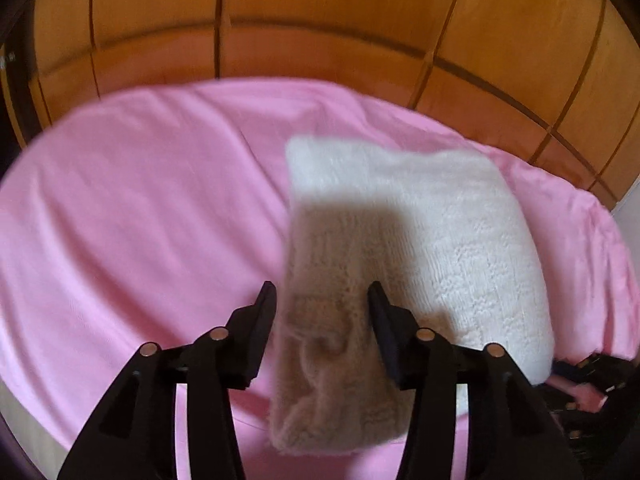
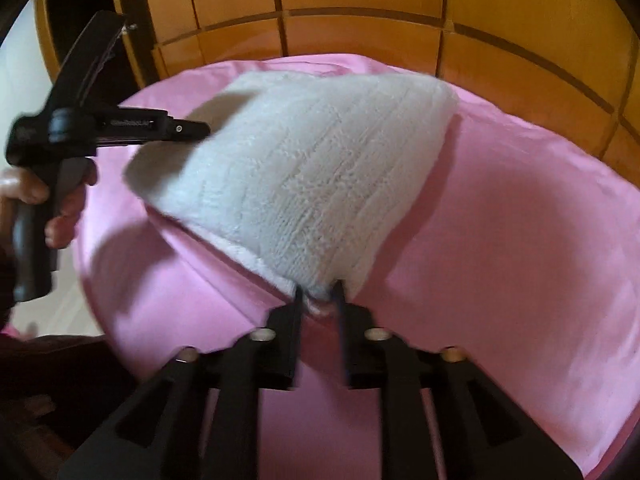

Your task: Fold small clothes

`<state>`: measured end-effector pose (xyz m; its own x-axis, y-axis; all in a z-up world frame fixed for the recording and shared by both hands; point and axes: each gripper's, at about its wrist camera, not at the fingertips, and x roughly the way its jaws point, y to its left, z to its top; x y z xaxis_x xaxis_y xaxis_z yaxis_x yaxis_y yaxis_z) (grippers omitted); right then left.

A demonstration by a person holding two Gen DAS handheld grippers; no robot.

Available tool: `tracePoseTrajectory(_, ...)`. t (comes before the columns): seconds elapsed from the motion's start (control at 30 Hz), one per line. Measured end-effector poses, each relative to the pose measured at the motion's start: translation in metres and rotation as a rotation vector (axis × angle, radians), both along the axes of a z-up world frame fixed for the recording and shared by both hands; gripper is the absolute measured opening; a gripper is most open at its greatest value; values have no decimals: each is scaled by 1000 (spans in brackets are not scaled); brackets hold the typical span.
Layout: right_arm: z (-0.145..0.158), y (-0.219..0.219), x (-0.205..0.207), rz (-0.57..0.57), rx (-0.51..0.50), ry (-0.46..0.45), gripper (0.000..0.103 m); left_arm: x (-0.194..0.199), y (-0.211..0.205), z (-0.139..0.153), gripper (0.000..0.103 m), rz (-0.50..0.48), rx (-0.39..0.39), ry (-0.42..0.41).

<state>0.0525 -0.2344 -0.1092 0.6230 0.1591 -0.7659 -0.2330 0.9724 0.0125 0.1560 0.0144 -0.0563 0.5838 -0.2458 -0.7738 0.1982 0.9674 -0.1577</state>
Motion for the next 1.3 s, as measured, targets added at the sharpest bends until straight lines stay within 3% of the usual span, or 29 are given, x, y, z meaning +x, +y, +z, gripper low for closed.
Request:
tracePoseTrajectory(0.07, 19, -9, -3, -17, 36, -26, 49, -3, 1, 8, 51, 13, 25, -37)
tracePoseTrajectory(0.2, 46, -11, 17, -47, 58, -95, 52, -10, 0, 19, 57, 12, 63, -94)
tracePoseTrajectory(0.37, 56, 5, 68, -90, 69, -124, 52, -8, -5, 22, 60, 1, 70, -98)
tracePoseTrajectory(0.63, 28, 21, 123, -131, 45, -63, 52, -3, -7, 11, 60, -6, 93, -86)
tracePoseTrajectory(0.77, 2, 21, 128, -141, 18, -42, 52, 4, -8, -3, 60, -2, 95, -45)
tracePoseTrajectory(0.93, 6, 18, 125, -135, 31, -52, 52, 4, -7, -5, 62, -1, 86, -35)
tracePoseTrajectory(1.0, 12, 15, 124, -126, 58, -55, 54, 4, -5, -5, 71, 4, 83, -38)
tracePoseTrajectory(1.07, 23, 5, 120, -130, 124, -57, 72, 5, -3, -6, 73, 9, 77, -34)
tracePoseTrajectory(1.13, 30, -7, 119, -159, 175, -71, 81, 7, 0, -9, 75, 11, 73, -27)
tracePoseTrajectory(1.3, 22, -44, 119, -215, 331, -22, 85, 12, 1, -15, 76, 2, 68, -23)
